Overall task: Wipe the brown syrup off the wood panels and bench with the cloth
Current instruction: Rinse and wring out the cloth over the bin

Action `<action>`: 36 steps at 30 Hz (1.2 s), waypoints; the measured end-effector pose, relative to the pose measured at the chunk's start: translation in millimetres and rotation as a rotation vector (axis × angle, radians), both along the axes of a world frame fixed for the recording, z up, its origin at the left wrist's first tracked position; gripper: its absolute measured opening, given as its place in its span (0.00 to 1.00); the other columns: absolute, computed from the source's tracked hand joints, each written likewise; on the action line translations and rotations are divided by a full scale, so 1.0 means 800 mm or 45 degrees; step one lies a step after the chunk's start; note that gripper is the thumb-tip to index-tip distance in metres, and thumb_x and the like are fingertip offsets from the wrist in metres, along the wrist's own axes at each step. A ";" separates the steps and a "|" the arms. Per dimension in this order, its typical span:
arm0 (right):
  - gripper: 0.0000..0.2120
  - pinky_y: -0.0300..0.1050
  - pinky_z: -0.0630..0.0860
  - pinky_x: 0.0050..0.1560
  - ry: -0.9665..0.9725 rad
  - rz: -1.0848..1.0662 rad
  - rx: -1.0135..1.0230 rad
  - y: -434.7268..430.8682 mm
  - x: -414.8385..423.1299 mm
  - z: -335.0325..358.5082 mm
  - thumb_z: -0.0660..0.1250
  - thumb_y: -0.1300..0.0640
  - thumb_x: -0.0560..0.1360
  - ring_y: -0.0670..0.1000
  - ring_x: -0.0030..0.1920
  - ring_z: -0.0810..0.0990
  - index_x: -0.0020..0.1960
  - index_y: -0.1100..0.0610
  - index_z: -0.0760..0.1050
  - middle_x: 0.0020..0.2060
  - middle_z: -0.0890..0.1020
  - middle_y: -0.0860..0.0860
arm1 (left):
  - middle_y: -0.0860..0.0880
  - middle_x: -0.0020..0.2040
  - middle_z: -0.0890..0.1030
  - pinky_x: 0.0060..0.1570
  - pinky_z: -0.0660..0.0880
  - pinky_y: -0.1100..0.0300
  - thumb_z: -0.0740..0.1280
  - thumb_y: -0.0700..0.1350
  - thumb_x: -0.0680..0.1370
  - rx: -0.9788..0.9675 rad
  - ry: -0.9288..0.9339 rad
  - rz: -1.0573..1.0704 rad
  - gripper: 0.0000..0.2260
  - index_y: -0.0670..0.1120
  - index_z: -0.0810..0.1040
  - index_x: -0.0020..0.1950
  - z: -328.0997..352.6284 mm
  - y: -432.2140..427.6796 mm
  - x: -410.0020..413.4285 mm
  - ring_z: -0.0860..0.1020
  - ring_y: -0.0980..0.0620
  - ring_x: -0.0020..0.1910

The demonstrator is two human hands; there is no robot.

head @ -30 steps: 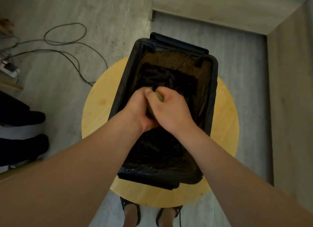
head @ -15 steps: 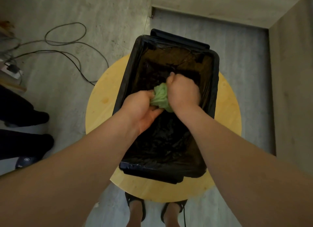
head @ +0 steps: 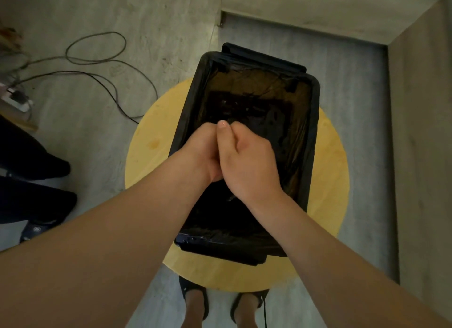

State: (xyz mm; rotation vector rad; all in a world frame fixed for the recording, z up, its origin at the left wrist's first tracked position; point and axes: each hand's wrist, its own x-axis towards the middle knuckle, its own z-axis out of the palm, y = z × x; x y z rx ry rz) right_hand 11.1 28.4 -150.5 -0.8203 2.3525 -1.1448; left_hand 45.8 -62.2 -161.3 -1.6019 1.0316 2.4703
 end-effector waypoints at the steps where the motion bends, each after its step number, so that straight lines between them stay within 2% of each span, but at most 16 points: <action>1: 0.20 0.50 0.76 0.37 0.012 -0.007 -0.015 0.001 -0.003 -0.001 0.57 0.47 0.85 0.48 0.34 0.79 0.39 0.55 0.74 0.31 0.78 0.48 | 0.45 0.25 0.76 0.21 0.73 0.66 0.58 0.37 0.83 0.000 0.008 0.003 0.22 0.41 0.76 0.29 0.002 0.000 0.000 0.77 0.50 0.21; 3: 0.21 0.51 0.75 0.37 0.100 0.027 0.023 -0.001 -0.013 -0.010 0.57 0.51 0.85 0.51 0.34 0.79 0.37 0.57 0.73 0.31 0.79 0.50 | 0.44 0.28 0.76 0.24 0.75 0.63 0.60 0.37 0.83 0.022 0.009 0.077 0.17 0.41 0.76 0.34 0.006 0.004 0.000 0.78 0.49 0.23; 5: 0.20 0.52 0.76 0.39 0.175 0.082 0.078 -0.008 -0.027 -0.023 0.57 0.51 0.85 0.58 0.37 0.81 0.37 0.58 0.73 0.33 0.81 0.55 | 0.42 0.33 0.81 0.33 0.81 0.56 0.60 0.37 0.83 0.046 -0.016 0.176 0.14 0.39 0.79 0.40 0.004 0.009 -0.005 0.83 0.45 0.33; 8: 0.20 0.52 0.75 0.44 0.224 0.059 0.338 -0.023 -0.059 -0.046 0.55 0.49 0.86 0.65 0.47 0.82 0.48 0.60 0.79 0.44 0.84 0.61 | 0.39 0.50 0.85 0.49 0.84 0.45 0.56 0.35 0.83 0.025 0.019 0.272 0.15 0.38 0.82 0.58 -0.001 0.014 -0.007 0.84 0.41 0.52; 11: 0.20 0.50 0.69 0.44 0.341 -0.170 0.585 -0.029 -0.081 -0.056 0.52 0.47 0.87 0.65 0.54 0.80 0.63 0.61 0.74 0.57 0.79 0.62 | 0.42 0.56 0.84 0.56 0.81 0.41 0.59 0.46 0.85 -0.113 -0.071 0.118 0.11 0.45 0.79 0.59 0.003 0.022 -0.005 0.83 0.41 0.56; 13: 0.21 0.54 0.71 0.54 0.245 -0.264 0.535 -0.028 -0.073 -0.054 0.52 0.45 0.87 0.65 0.60 0.75 0.70 0.59 0.67 0.65 0.70 0.62 | 0.43 0.59 0.83 0.54 0.81 0.40 0.59 0.54 0.84 -0.132 -0.129 0.013 0.16 0.48 0.77 0.66 0.006 0.025 -0.002 0.82 0.42 0.57; 15: 0.20 0.55 0.69 0.61 -0.036 -0.158 0.532 -0.026 -0.061 -0.057 0.52 0.45 0.87 0.66 0.64 0.71 0.72 0.58 0.64 0.68 0.66 0.62 | 0.42 0.63 0.81 0.52 0.82 0.39 0.59 0.56 0.82 -0.120 -0.142 -0.005 0.23 0.50 0.71 0.75 0.000 0.025 -0.002 0.82 0.41 0.58; 17: 0.17 0.48 0.71 0.53 -0.295 0.036 0.545 -0.018 -0.054 -0.055 0.54 0.49 0.87 0.64 0.60 0.75 0.69 0.59 0.67 0.64 0.73 0.61 | 0.41 0.61 0.82 0.52 0.81 0.46 0.58 0.55 0.84 -0.101 -0.128 0.075 0.21 0.47 0.74 0.73 0.001 0.024 -0.002 0.82 0.41 0.57; 19: 0.13 0.46 0.73 0.45 -0.394 0.145 0.428 -0.009 -0.050 -0.043 0.57 0.51 0.86 0.58 0.53 0.80 0.62 0.58 0.74 0.54 0.80 0.56 | 0.40 0.57 0.84 0.48 0.81 0.51 0.56 0.56 0.86 -0.062 -0.118 0.152 0.20 0.45 0.78 0.68 -0.003 0.019 0.000 0.83 0.42 0.54; 24: 0.16 0.48 0.77 0.54 -0.472 0.246 0.132 0.011 -0.052 0.003 0.58 0.47 0.86 0.51 0.51 0.83 0.58 0.54 0.80 0.50 0.84 0.53 | 0.41 0.48 0.88 0.49 0.83 0.50 0.55 0.60 0.86 -0.144 -0.021 0.013 0.23 0.46 0.81 0.62 0.009 0.014 0.009 0.87 0.45 0.46; 26: 0.17 0.50 0.78 0.59 -0.448 0.193 0.135 0.014 -0.061 0.009 0.57 0.46 0.87 0.52 0.54 0.82 0.59 0.54 0.80 0.54 0.83 0.54 | 0.43 0.51 0.87 0.54 0.83 0.49 0.55 0.66 0.84 -0.181 0.056 -0.139 0.28 0.46 0.81 0.65 0.018 0.013 0.013 0.87 0.46 0.50; 28: 0.17 0.54 0.78 0.65 -0.672 0.071 0.054 0.016 -0.072 0.010 0.59 0.48 0.86 0.54 0.57 0.84 0.61 0.57 0.81 0.56 0.85 0.56 | 0.45 0.53 0.87 0.52 0.82 0.53 0.59 0.69 0.80 -0.203 0.158 -0.370 0.31 0.45 0.81 0.65 0.028 0.013 0.017 0.86 0.48 0.51; 30: 0.17 0.55 0.80 0.64 -0.986 0.007 -0.081 0.020 -0.081 0.016 0.61 0.51 0.86 0.56 0.58 0.85 0.62 0.62 0.80 0.56 0.86 0.58 | 0.48 0.51 0.86 0.46 0.80 0.58 0.68 0.62 0.79 -0.232 0.269 -0.602 0.24 0.46 0.80 0.67 0.035 0.010 0.021 0.85 0.52 0.48; 32: 0.19 0.55 0.80 0.64 -1.150 0.019 -0.149 0.026 -0.090 0.022 0.61 0.52 0.86 0.58 0.60 0.84 0.65 0.66 0.78 0.58 0.85 0.61 | 0.48 0.53 0.85 0.50 0.78 0.59 0.74 0.49 0.78 -0.225 0.349 -0.758 0.18 0.47 0.80 0.67 0.042 0.003 0.022 0.83 0.53 0.52; 34: 0.18 0.52 0.82 0.60 -1.201 0.042 -0.193 0.031 -0.096 0.026 0.61 0.54 0.86 0.59 0.59 0.84 0.65 0.67 0.77 0.58 0.84 0.62 | 0.48 0.53 0.84 0.52 0.77 0.57 0.75 0.41 0.77 -0.221 0.358 -0.882 0.18 0.48 0.80 0.67 0.048 -0.004 0.020 0.82 0.52 0.52; 36: 0.13 0.49 0.83 0.55 -1.034 0.089 -0.149 0.034 -0.101 0.028 0.64 0.54 0.85 0.57 0.56 0.84 0.67 0.58 0.75 0.57 0.83 0.58 | 0.46 0.47 0.81 0.44 0.76 0.56 0.73 0.35 0.76 -0.310 0.278 -0.914 0.17 0.46 0.81 0.63 0.054 -0.006 0.018 0.80 0.51 0.44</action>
